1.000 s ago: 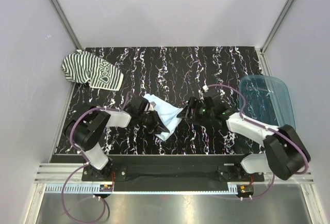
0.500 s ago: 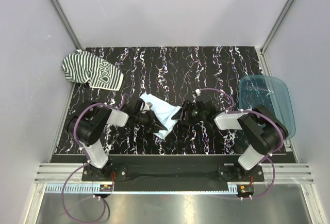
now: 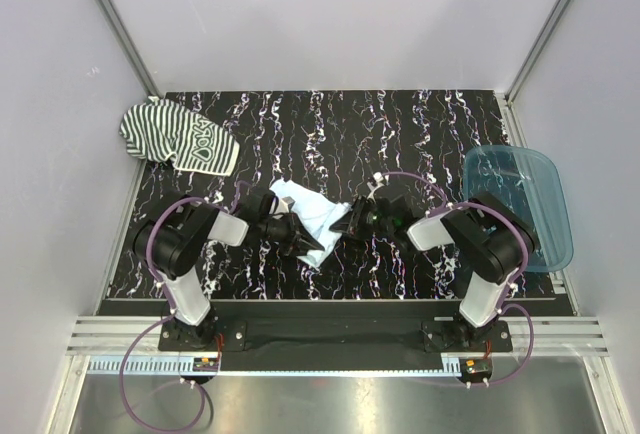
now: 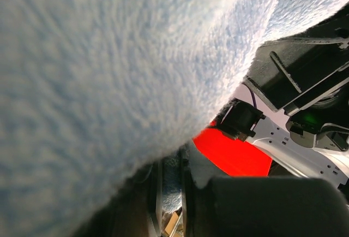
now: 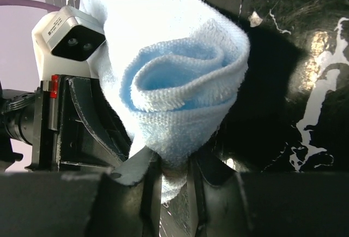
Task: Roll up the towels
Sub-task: Roll the towel
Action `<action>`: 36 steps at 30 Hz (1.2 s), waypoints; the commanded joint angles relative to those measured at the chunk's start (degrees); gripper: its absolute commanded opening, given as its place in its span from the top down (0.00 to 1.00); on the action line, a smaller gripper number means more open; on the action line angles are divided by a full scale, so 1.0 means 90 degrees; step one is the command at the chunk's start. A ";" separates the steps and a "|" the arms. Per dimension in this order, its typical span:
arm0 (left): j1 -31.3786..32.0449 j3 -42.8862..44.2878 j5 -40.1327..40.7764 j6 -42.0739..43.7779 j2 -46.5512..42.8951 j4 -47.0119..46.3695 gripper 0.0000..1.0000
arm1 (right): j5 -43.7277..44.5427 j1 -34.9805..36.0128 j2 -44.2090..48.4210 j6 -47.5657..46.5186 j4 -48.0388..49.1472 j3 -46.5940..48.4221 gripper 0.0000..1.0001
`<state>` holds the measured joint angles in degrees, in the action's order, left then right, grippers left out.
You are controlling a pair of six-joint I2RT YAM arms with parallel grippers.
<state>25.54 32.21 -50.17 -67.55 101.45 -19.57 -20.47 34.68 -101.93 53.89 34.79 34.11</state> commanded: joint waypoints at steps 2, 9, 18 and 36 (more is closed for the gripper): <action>-0.0045 0.0132 0.0406 0.0404 -0.0275 0.0922 0.81 | 0.0223 0.0131 -0.0022 -0.0109 -0.0775 0.0360 0.86; -0.0006 0.0854 0.1550 0.1858 -0.1252 0.3033 0.61 | 0.0575 0.0151 0.0183 -0.0362 -0.2867 0.1121 0.94; 0.1318 0.2348 0.4874 0.3411 -0.2510 0.5171 0.56 | 0.0838 0.0229 0.0310 -0.0499 -0.5043 0.1912 0.95; 0.4603 0.2818 0.8386 0.4155 -0.1918 0.5114 0.55 | 0.1044 0.0278 0.0222 -0.0773 -0.6726 0.2939 0.95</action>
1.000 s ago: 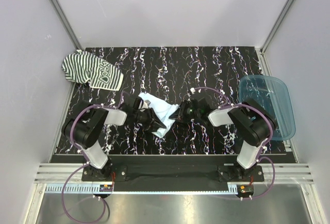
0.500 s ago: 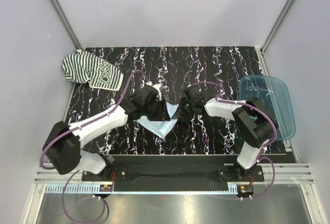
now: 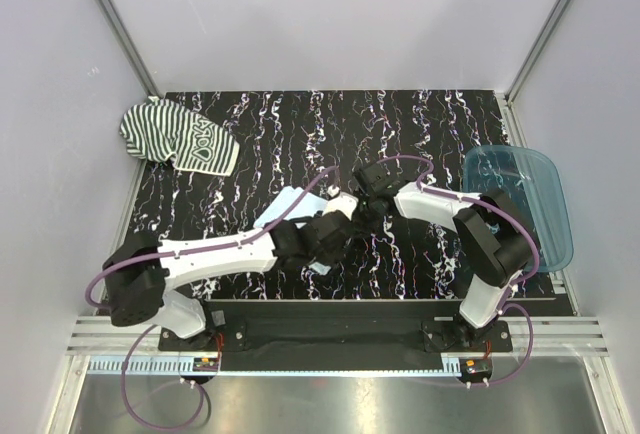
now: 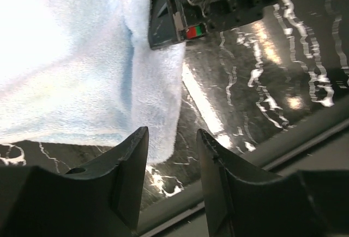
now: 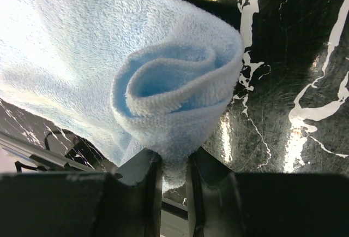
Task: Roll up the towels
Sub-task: Roll the towel
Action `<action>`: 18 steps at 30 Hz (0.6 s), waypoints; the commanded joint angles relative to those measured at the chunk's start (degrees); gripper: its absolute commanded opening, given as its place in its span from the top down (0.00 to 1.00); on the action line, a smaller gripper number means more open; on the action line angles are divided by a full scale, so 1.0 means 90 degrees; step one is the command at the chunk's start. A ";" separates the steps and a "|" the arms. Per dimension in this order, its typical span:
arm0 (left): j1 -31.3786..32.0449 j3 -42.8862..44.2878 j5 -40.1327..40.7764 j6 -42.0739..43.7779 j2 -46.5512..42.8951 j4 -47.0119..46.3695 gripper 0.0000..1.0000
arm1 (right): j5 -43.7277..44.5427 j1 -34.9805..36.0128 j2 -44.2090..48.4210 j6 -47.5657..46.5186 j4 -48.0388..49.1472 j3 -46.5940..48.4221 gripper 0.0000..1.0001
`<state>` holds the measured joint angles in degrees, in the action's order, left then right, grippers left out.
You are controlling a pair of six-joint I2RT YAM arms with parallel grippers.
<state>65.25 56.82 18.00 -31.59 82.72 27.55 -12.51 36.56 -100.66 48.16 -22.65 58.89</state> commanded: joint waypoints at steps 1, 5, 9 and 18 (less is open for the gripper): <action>0.0268 0.0112 0.1045 0.0180 0.0232 -0.0112 0.55 | 0.0150 0.0069 0.0081 -0.0146 -0.0383 0.0194 0.95; 0.0630 0.0288 0.1418 0.0259 0.0555 -0.0131 0.55 | 0.0160 0.0069 0.0052 -0.0195 -0.0491 0.0272 0.95; 0.0699 0.0308 0.1486 0.0259 0.0877 -0.0200 0.55 | 0.0140 0.0079 0.0013 -0.0224 -0.0530 0.0302 0.95; 0.0708 -0.0004 0.1428 0.0161 0.1287 -0.0571 0.55 | 0.0062 0.0079 -0.0046 -0.0293 -0.0598 0.0370 0.96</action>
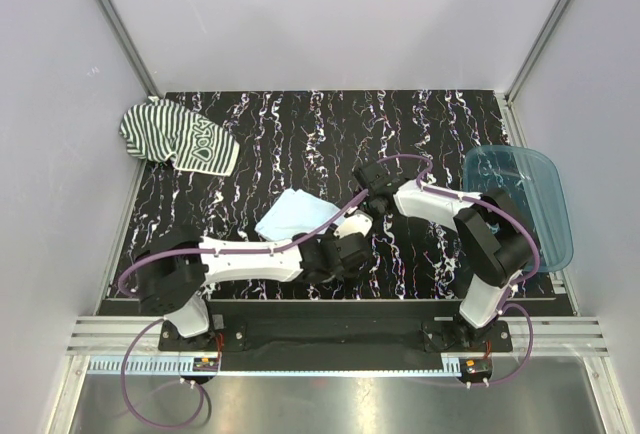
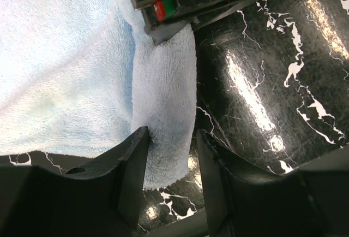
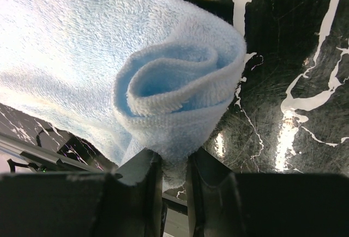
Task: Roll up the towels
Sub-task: Roll the towel
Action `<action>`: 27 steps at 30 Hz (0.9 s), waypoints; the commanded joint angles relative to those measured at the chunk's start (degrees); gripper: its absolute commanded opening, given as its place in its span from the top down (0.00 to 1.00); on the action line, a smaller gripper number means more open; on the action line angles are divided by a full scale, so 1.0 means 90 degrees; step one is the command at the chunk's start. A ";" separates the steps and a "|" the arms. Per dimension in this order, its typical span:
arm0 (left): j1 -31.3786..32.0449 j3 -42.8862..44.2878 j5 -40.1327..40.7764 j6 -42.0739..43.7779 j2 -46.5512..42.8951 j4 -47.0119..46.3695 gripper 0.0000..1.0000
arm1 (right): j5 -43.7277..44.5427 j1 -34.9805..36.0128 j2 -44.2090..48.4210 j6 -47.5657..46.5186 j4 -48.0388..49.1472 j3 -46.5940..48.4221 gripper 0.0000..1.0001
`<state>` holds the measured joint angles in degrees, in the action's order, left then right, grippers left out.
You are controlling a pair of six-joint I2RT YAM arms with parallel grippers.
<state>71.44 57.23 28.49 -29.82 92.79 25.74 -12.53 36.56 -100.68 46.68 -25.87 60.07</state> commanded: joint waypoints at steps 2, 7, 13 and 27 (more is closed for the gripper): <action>0.0012 -0.0080 0.0213 -0.0065 0.0236 -0.0379 0.55 | 0.0045 0.0079 -0.0121 -0.0166 -0.0260 0.0288 0.96; 0.0012 -0.0285 0.0242 -0.0348 0.0354 -0.0331 0.55 | 0.0006 0.0079 -0.0200 -0.0215 -0.0339 0.0405 0.96; 0.0002 -0.0724 0.0145 -0.0641 0.0471 -0.0437 0.54 | -0.0023 0.0079 -0.0336 -0.0284 -0.0388 0.0532 0.96; -0.0291 -0.0920 -0.0255 -0.0602 0.0910 -0.0789 0.93 | -0.0033 0.0069 -0.0454 -0.0430 -0.0602 0.0630 0.90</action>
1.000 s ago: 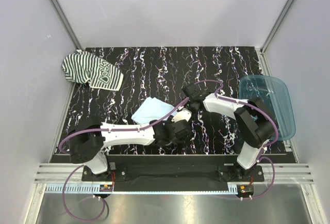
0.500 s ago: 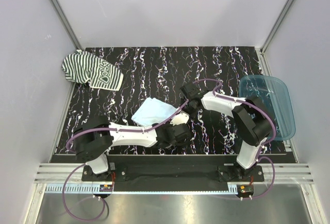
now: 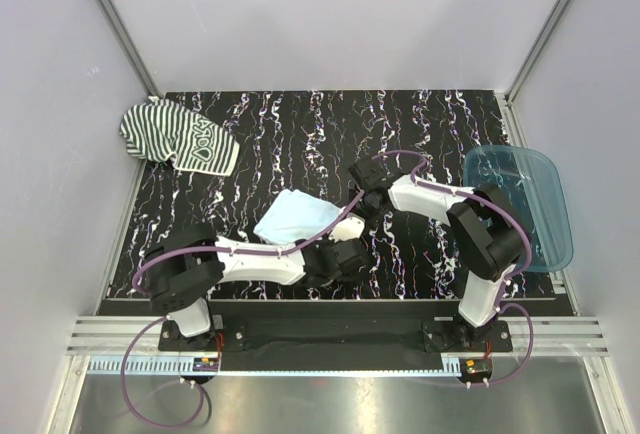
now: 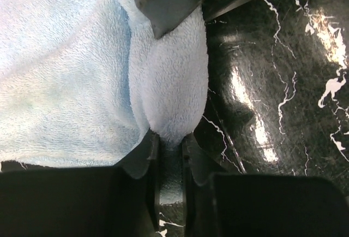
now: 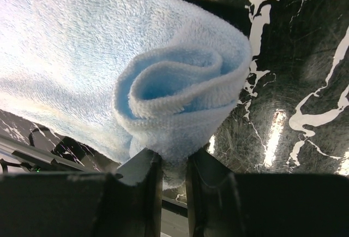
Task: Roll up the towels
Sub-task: Roll the towel
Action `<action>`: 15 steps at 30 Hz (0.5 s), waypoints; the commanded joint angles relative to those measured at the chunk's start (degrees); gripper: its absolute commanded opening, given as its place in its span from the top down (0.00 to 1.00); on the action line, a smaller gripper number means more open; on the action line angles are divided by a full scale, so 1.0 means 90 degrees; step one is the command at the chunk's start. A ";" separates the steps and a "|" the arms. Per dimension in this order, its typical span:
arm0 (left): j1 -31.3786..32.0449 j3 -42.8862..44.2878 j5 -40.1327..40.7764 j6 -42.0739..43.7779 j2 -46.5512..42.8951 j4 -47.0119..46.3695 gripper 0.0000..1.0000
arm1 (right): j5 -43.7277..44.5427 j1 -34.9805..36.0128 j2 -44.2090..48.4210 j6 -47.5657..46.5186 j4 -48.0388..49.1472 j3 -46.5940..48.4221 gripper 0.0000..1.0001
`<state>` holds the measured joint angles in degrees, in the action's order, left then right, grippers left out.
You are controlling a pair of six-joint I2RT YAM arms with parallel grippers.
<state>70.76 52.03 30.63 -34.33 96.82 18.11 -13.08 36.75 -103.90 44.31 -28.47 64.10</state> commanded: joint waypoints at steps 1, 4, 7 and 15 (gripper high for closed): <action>-0.0235 -0.0361 -0.0551 -0.0102 0.0473 0.0039 0.94 | 0.0076 0.0047 -0.0087 -0.0187 -0.0352 0.0202 0.87; -0.0304 -0.0410 -0.0630 -0.0102 0.0425 -0.0010 0.96 | 0.0232 0.0018 -0.0019 -0.0304 -0.0567 0.0358 0.60; -0.0323 -0.0449 -0.0659 -0.0073 0.0366 -0.0039 0.97 | 0.0486 -0.0176 0.0215 -0.0383 -0.0811 0.0456 0.50; -0.0323 -0.0459 -0.0757 -0.0063 0.0151 0.0000 0.98 | 0.0896 -0.1115 0.1017 -0.0666 -0.1445 0.0730 0.24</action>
<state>68.49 50.85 29.26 -34.30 96.33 14.31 -9.32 28.93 -99.61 40.36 -37.28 67.07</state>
